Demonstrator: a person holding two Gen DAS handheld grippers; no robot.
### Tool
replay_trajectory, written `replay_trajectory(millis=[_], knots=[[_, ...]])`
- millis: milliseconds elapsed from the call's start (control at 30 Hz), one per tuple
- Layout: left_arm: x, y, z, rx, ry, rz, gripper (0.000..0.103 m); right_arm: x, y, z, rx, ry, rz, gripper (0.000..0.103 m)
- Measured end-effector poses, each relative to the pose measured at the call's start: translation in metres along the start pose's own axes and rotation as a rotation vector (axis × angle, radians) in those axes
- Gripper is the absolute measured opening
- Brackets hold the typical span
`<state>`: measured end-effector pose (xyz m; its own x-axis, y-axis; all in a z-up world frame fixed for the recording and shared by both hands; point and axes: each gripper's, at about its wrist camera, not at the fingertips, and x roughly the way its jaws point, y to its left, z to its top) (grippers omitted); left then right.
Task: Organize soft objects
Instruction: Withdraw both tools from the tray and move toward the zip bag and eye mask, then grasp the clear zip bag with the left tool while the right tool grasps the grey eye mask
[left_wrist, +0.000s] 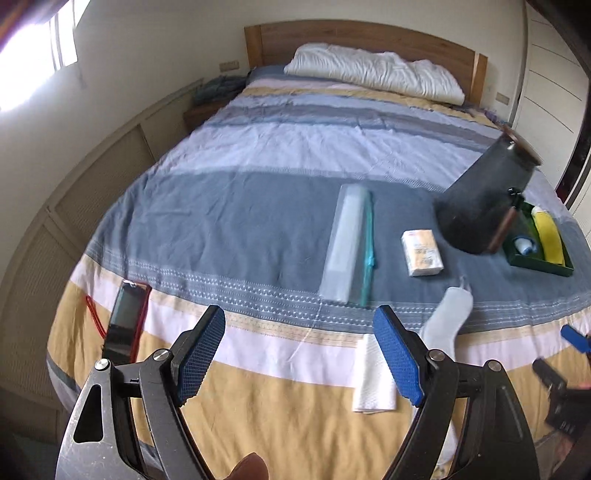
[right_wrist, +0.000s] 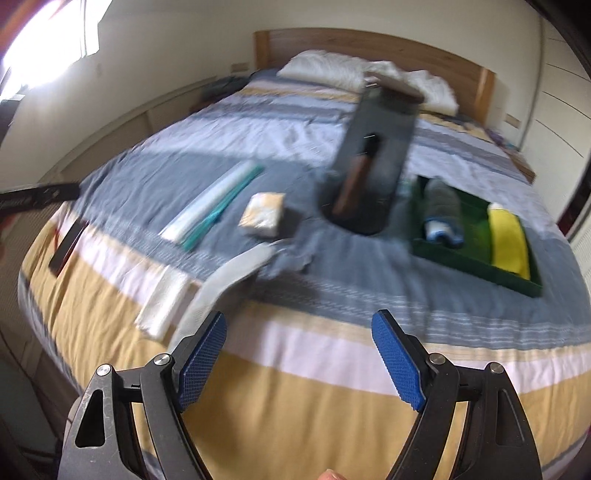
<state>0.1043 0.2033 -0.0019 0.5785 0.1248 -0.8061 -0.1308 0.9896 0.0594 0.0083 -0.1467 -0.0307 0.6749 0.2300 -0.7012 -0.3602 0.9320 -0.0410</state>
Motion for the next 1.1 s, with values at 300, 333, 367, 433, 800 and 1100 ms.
replay_trajectory(millis=[300,333,367,433,800,1100], knots=[[0.057,0.0,0.016,0.05,0.057,-0.041,0.078,0.055,0.043,0.01,-0.056,0.074,0.062,0.081],[0.062,-0.001,0.02,0.054,0.06,-0.046,0.078,0.059,0.045,0.011,-0.057,0.08,0.064,0.081],[0.068,-0.004,0.024,0.061,0.066,-0.053,0.078,0.065,0.046,0.012,-0.055,0.087,0.068,0.081],[0.081,-0.009,0.03,0.07,0.077,-0.065,0.078,0.077,0.049,0.013,-0.05,0.103,0.076,0.081],[0.145,-0.041,0.057,0.117,0.149,-0.115,0.078,0.138,0.064,0.018,-0.01,0.169,0.077,0.081],[0.185,-0.056,0.069,0.129,0.198,-0.108,0.078,0.17,0.072,0.015,0.027,0.213,0.088,0.081]])
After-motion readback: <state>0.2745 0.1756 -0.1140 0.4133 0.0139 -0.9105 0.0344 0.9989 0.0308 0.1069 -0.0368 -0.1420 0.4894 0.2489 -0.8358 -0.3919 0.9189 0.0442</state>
